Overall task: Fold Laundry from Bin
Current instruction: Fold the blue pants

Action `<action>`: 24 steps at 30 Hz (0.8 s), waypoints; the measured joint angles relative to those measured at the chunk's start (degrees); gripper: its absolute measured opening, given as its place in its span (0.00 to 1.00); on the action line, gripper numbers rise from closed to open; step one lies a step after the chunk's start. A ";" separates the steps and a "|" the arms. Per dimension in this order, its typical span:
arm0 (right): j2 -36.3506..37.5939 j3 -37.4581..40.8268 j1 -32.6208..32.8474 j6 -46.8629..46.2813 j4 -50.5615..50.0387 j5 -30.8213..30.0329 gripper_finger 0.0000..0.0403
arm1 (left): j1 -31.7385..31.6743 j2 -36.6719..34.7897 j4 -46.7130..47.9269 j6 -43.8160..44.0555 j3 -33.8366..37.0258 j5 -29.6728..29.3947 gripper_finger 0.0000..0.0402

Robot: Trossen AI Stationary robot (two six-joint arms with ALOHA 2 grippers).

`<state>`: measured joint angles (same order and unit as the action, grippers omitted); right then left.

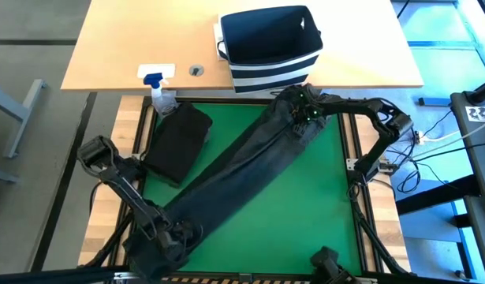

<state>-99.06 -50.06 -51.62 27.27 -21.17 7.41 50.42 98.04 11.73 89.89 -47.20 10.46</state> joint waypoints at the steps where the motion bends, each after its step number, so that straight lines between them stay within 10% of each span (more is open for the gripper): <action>1: 0.03 0.00 -0.22 0.02 0.05 0.29 0.41 | -0.19 0.01 0.00 0.00 0.00 0.50 0.27; 11: 9.45 -3.97 -0.85 -2.79 -0.97 -5.39 0.41 | -4.23 -8.07 1.06 -4.34 0.42 9.26 0.27; 17: 16.62 -5.64 -0.70 -7.76 -1.21 11.38 0.41 | -5.77 -16.67 1.98 -2.08 0.32 10.29 0.27; 24: 13.00 -5.70 5.06 -12.10 -0.68 26.16 0.41 | -6.39 -22.56 10.64 -3.90 0.24 -6.62 0.27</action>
<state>-86.07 -55.77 -46.56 15.17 -21.86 33.57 44.03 75.48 22.37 85.99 -46.96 3.84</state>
